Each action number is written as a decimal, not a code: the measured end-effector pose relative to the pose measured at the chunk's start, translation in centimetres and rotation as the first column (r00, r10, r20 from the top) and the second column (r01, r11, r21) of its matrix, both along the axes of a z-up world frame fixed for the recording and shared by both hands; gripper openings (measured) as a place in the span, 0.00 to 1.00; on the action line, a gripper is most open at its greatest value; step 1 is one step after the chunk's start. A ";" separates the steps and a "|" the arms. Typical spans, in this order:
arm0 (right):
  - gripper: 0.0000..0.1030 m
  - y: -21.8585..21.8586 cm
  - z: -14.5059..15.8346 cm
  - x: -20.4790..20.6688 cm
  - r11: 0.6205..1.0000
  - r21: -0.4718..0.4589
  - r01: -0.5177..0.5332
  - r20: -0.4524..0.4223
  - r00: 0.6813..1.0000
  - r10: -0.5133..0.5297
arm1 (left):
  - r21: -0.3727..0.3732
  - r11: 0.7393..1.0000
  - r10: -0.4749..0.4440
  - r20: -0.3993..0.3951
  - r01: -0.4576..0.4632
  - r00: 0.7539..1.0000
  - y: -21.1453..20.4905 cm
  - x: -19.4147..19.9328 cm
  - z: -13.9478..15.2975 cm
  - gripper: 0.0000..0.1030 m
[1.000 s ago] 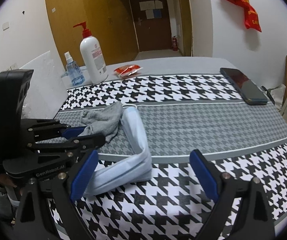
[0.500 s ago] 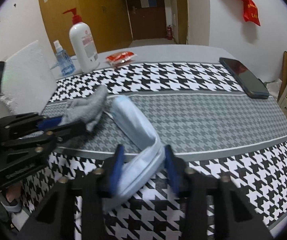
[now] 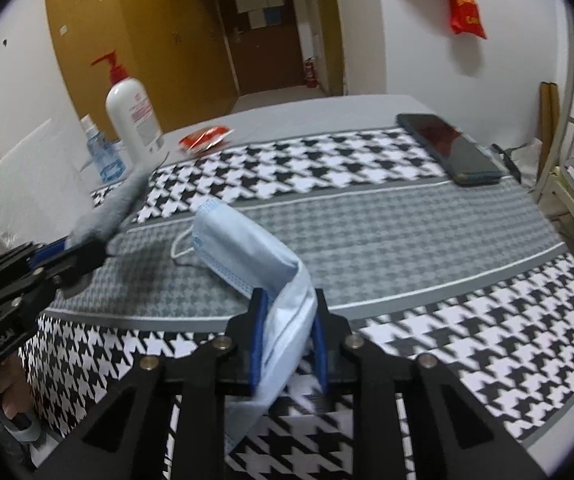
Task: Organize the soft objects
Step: 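Lift the grey sock with the left gripper while the right gripper lifts the blue mask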
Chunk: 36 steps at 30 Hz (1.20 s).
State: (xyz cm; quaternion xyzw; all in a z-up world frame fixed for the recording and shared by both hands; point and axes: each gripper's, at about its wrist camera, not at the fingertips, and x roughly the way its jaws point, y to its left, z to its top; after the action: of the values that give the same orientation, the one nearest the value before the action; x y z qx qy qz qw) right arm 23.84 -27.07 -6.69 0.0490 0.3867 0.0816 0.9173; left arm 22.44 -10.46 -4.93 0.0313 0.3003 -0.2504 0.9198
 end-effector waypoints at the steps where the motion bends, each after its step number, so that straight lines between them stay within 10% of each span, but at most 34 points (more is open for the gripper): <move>1: 0.24 -0.4 0.3 -0.1 1.000 0.003 0.013 0.008 1.000 -0.013 | -0.003 1.000 0.000 0.006 0.000 1.000 0.0 -0.1 0.2 0.21; 36: 0.24 4.1 8.9 -5.6 0.996 0.040 -0.085 0.284 0.956 0.070 | -0.036 0.987 0.159 0.255 -0.155 0.954 6.0 -8.2 8.7 0.21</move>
State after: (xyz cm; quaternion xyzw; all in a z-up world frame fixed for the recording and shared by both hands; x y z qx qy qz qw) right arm 18.27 -22.96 2.24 0.0454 0.2511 0.1335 0.9576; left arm 14.27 -4.50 3.72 0.0323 0.1784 -0.1730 0.9681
